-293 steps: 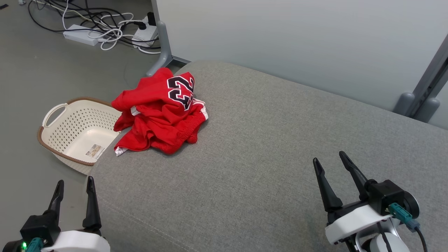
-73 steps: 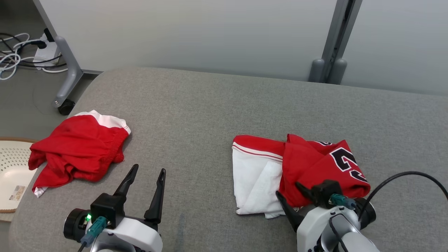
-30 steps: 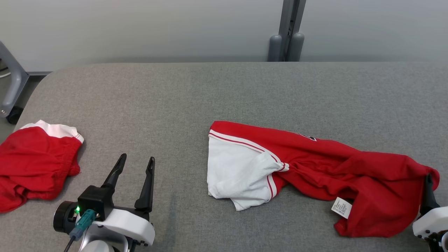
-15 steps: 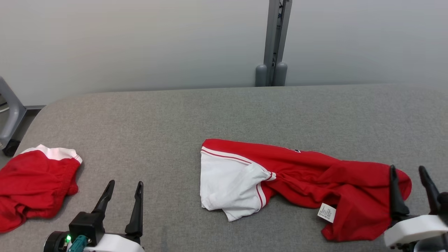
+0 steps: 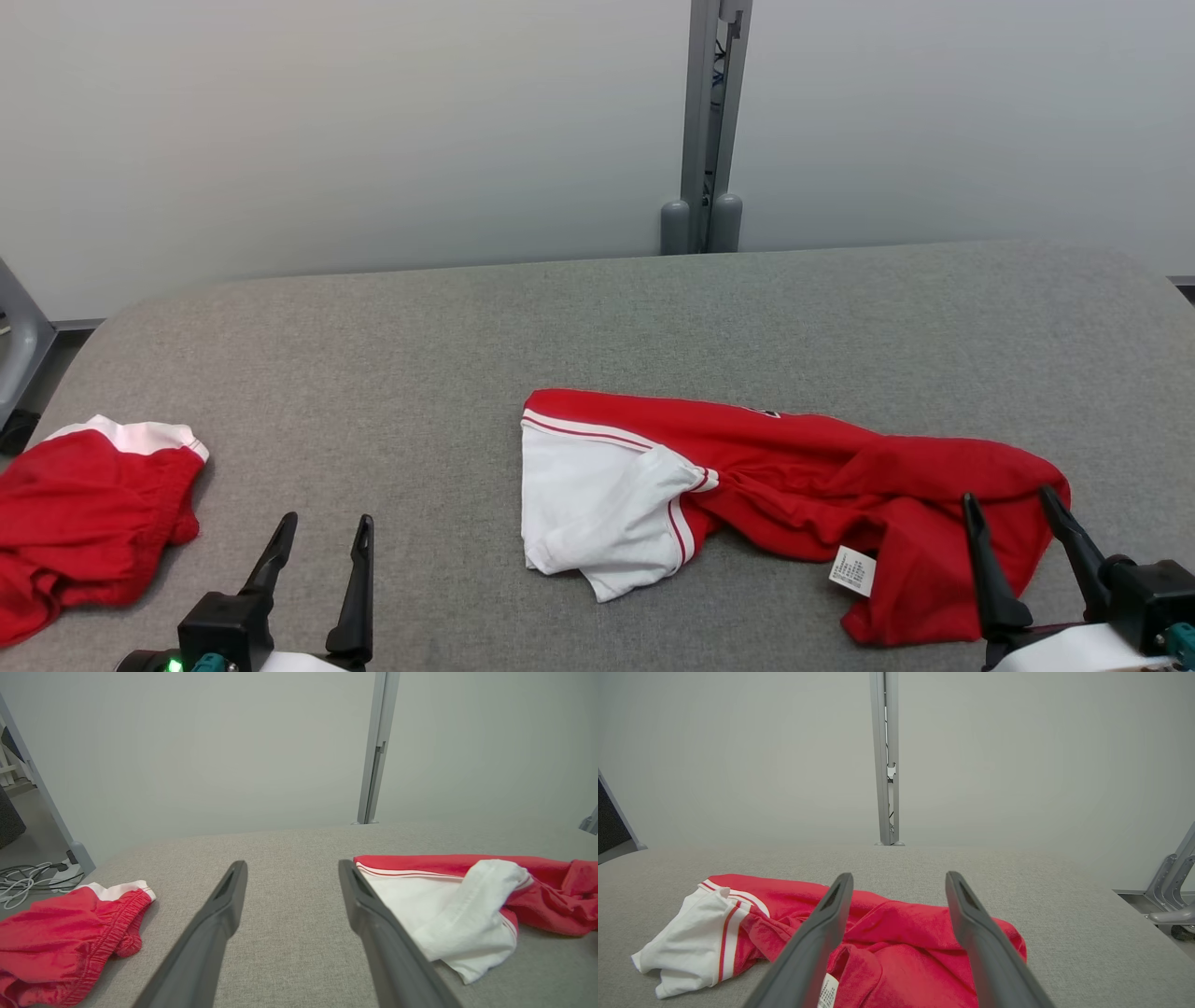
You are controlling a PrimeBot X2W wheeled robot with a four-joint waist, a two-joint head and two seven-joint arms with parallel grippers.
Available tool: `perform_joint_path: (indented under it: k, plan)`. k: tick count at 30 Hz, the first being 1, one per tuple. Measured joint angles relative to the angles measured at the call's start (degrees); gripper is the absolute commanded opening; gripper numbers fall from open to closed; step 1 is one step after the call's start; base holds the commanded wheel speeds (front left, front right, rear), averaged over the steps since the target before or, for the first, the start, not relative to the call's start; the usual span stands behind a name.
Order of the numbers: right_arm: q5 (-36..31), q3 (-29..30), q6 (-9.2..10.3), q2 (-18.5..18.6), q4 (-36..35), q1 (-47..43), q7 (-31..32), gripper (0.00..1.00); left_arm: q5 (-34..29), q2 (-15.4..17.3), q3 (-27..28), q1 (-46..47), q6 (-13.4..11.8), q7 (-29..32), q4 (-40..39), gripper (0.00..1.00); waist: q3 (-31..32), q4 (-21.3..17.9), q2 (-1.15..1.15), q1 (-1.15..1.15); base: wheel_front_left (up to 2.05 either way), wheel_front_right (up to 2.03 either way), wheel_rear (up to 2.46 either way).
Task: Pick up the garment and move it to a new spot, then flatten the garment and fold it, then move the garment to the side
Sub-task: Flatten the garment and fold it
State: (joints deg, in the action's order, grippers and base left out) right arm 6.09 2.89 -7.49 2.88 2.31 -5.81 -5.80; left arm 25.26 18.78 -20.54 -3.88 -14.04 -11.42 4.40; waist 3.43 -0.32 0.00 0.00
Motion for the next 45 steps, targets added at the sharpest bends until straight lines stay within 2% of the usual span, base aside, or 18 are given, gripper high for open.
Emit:
perform_joint_path:
  k: [12, 18, 19, 23, 29, 40, 41, 42, 43, 45]
  plan:
    - [1.80, -0.62, 0.00, -0.02, -0.98, -0.65, 0.56, 1.00, 0.18, -0.09, -1.38, 1.75, 0.65, 1.45, -0.20, 1.00, -0.68, 0.35, 0.00, 0.00, 0.00, 0.00, 0.00]
    - [2.11, -1.32, 0.00, -0.05, -1.25, -0.23, 0.58, 1.00, 0.36, -2.43, -5.65, 8.72, 4.74, 5.09, 1.79, 1.00, -2.22, 0.16, 0.00, 0.00, 0.00, 0.00, 0.00]
    - [2.12, -1.74, 0.00, -0.07, -1.32, 0.25, 0.73, 1.00, 0.73, -3.75, -7.64, 10.98, 6.57, 7.38, 3.43, 1.00, -2.86, -0.30, 0.00, 0.00, 0.00, 0.00, 0.00]
    - [2.18, -2.19, 0.00, -0.08, -1.52, 1.15, 0.76, 1.00, 1.53, -5.97, -11.51, 14.62, 10.50, 10.68, 7.60, 1.00, -4.72, -1.51, 0.00, 0.00, 0.00, 0.00, 0.00]
    - [2.61, -2.82, 0.00, -0.08, -1.44, 3.38, 0.48, 1.00, 2.75, -8.47, -14.67, 18.63, 14.79, 14.44, 16.71, 1.00, -8.13, -3.69, 0.00, 0.00, 0.00, 0.00, 0.00]
    - [3.48, -3.31, 0.00, -0.08, -0.24, 5.80, -0.36, 1.00, 4.32, -9.92, -14.96, 26.86, 17.59, 18.06, 32.09, 1.00, -12.19, -6.31, 0.00, 0.00, 0.00, 0.00, 0.00]
    - [3.47, -3.33, 0.00, -0.08, -0.15, 5.99, -0.38, 1.00, 4.64, -10.06, -15.03, 27.43, 17.90, 18.53, 33.15, 0.86, -12.35, -6.42, 0.00, 0.00, 0.00, 0.00, 0.00]
    - [3.47, -3.32, 0.00, -0.09, -0.09, 6.23, -0.60, 1.00, 4.66, -10.12, -15.14, 28.00, 18.02, 18.91, 34.06, 0.25, -12.47, -6.51, 0.00, 0.00, 0.00, 0.00, 0.00]
    - [3.46, -3.30, 0.00, -0.08, -0.05, 6.39, -0.71, 1.00, 4.65, -10.14, -15.28, 28.49, 18.02, 19.00, 34.78, 0.00, -12.57, -6.59, 0.00, 0.00, 0.00, 0.00, 0.00]
    - [3.45, -3.18, 0.00, -0.08, 0.04, 6.49, -0.79, 1.00, 4.50, -9.96, -15.28, 29.22, 17.62, 18.87, 36.10, 0.00, -12.76, -6.69, 0.00, 0.00, 0.00, 0.00, 0.00]
